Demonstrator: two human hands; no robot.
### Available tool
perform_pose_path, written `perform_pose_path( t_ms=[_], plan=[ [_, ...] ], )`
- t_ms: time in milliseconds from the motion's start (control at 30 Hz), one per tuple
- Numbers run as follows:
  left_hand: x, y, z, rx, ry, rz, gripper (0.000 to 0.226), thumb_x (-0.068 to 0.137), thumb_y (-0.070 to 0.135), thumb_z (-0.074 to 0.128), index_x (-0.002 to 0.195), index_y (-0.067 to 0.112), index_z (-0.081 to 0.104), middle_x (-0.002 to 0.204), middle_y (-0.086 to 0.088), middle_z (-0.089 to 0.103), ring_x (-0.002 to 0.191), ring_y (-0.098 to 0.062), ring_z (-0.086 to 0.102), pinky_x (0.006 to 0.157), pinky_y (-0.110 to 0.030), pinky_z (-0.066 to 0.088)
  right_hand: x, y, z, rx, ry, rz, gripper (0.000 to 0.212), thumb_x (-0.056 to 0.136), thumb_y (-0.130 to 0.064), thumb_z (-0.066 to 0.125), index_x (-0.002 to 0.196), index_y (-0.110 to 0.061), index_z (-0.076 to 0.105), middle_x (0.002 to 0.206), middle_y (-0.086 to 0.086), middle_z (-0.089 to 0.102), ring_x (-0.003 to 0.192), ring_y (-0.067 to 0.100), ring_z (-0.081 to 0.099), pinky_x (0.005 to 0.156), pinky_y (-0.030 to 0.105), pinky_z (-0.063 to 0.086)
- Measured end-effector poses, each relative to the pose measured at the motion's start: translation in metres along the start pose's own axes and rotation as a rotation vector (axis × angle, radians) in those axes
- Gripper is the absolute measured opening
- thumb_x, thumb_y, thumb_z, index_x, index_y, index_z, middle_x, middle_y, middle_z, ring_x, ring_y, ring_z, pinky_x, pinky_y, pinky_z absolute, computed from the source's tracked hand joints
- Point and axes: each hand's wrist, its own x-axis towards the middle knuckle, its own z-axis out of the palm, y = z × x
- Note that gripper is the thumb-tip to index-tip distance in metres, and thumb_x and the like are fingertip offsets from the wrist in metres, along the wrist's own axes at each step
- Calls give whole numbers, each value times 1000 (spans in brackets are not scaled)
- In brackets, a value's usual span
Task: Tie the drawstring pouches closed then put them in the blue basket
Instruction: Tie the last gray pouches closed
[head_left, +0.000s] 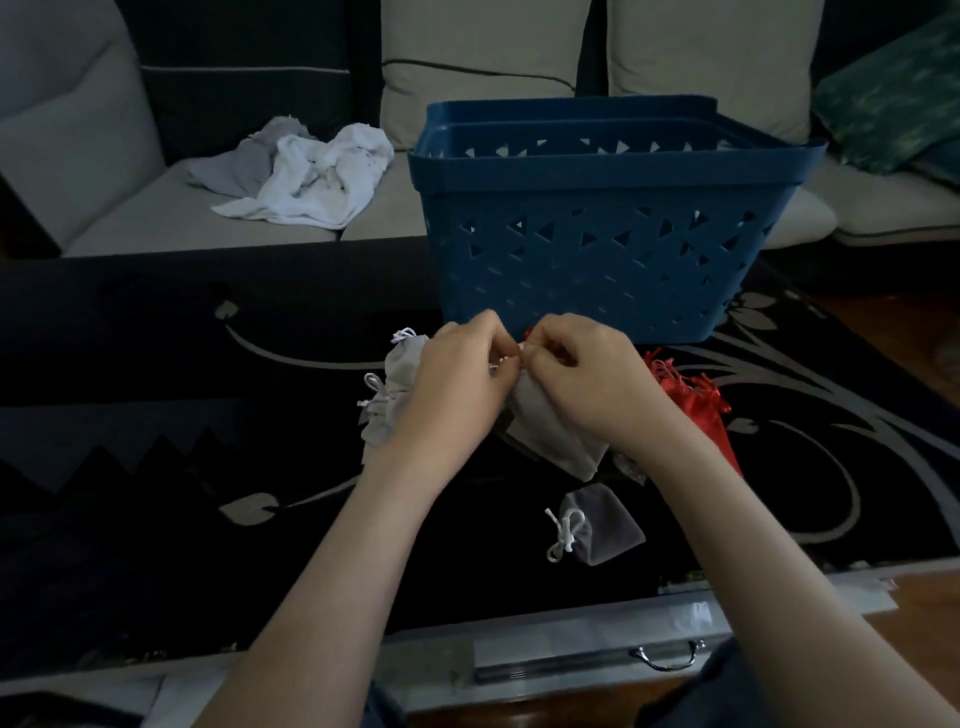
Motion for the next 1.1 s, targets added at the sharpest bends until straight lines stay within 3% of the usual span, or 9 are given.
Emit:
perform_pose_path(
  t_ms=[67,167,267,367,500,733,933,1100],
  plan=[
    [0,1,1,30,32,-12,7,88,13,60,91,6,59,69,17,37,79,-13,43,62,-22,27,0,-4,2,1,-8,-22,10,90,-10,54,83,-8,61,75,-8,51,69,1,46,65,6,34],
    [-4,-1,1,-21,137,16,7,87,10,62,85,6,56,70,16,35,82,-20,48,73,-32,38,2,-9,1,70,-11,10,11,91,-13,55,83,-10,62,76,-7,56,67,1,48,64,6,36],
    [-7,-3,1,-38,215,73,8,85,7,64,82,7,56,73,19,34,79,-22,50,72,-40,44,2,-13,-1,409,-14,158,18,96,-16,49,85,-9,61,71,-2,58,62,2,50,59,13,40],
    [-9,-5,2,-29,261,122,7,84,8,65,83,8,58,74,22,34,77,-19,51,68,-32,42,3,-12,-5,699,-61,249,25,102,-13,37,102,-11,62,65,1,56,58,7,53,54,18,44],
    [-10,-7,2,-44,263,109,7,87,13,64,85,10,57,77,9,46,79,-20,53,67,-35,46,4,-7,-7,584,-184,171,22,97,-10,48,100,-18,68,75,4,63,65,5,57,60,18,44],
    [-11,-9,2,-75,217,103,2,90,13,59,91,11,61,84,-1,59,82,-20,57,71,-39,49,1,-6,-8,521,-68,182,7,89,-14,64,82,-13,66,71,-4,66,63,-1,60,59,12,43],
    [-11,-7,-2,-200,178,-16,8,94,14,54,89,10,58,78,7,58,75,-3,54,63,-11,39,-1,-16,-11,728,-84,247,12,90,-2,59,78,-3,61,67,6,62,53,3,56,52,12,44],
    [-13,-6,-3,-107,186,-38,20,95,25,41,93,8,52,90,-2,63,84,-15,56,67,-26,41,2,-12,-6,803,-23,369,23,94,-4,54,71,-7,55,48,-4,55,38,1,47,39,13,37]
  ],
)
